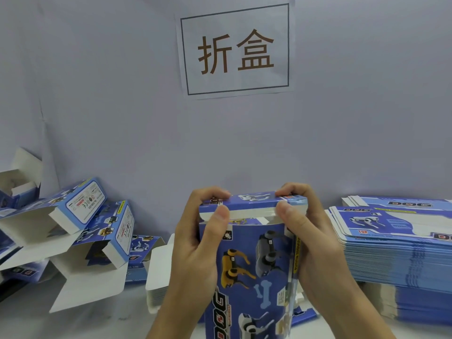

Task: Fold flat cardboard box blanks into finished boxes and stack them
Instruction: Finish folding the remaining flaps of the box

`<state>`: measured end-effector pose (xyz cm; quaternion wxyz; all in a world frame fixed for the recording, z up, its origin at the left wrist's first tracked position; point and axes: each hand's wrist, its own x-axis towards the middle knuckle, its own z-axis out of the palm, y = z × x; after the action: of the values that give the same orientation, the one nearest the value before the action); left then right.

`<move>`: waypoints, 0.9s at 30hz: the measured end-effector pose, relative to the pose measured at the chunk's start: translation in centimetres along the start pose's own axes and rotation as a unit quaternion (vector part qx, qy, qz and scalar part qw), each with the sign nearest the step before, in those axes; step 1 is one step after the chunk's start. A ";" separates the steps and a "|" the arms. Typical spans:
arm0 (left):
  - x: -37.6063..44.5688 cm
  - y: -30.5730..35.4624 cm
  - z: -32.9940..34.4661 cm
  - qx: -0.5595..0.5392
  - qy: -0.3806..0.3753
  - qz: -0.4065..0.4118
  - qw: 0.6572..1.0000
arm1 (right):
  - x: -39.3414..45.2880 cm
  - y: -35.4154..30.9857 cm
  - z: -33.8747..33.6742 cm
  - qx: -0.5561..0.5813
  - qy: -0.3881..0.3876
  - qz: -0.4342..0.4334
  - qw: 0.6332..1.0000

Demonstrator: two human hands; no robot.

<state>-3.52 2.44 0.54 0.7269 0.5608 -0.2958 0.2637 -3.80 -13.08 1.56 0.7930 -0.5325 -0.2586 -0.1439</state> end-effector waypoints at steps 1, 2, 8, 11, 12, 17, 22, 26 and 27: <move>0.1 0.1 0.0 -0.004 0.005 -0.008 1.000 | 0.0 0.0 0.1 0.000 -0.001 0.002 1.000; 0.1 0.1 0.0 -0.005 0.008 -0.014 1.000 | 0.0 -0.1 0.1 0.001 -0.004 0.006 1.000; 0.1 0.3 -0.4 -0.044 -0.036 -0.027 0.998 | -0.1 -0.9 -0.2 0.076 -0.021 0.050 0.996; 0.2 0.7 -1.0 -0.073 -0.058 -0.039 0.995 | -0.3 -0.9 -0.4 0.077 -0.007 0.065 0.995; 0.3 0.8 -1.1 -0.074 -0.062 -0.042 0.994 | -0.4 -0.9 -0.5 0.075 -0.004 0.068 0.995; 0.3 1.0 -0.8 -0.068 -0.052 -0.039 0.996 | 0.1 -1.2 -1.1 0.077 -0.040 0.079 0.993; 0.6 0.9 -0.5 -0.082 0.011 -0.045 0.996 | 0.0 -0.9 -0.9 0.075 -0.046 0.059 0.994; 0.5 1.0 -0.6 -0.105 -0.003 -0.059 0.993 | -0.6 -1.0 -0.7 0.067 -0.040 0.044 0.996; 0.5 1.2 -0.6 -0.113 -0.014 -0.060 0.992 | -0.6 -1.0 -0.7 0.070 -0.043 0.045 0.996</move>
<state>-3.98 3.36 1.54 0.7959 0.4953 -0.2996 0.1772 -4.59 -14.16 1.80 0.8218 -0.4930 -0.2779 -0.0665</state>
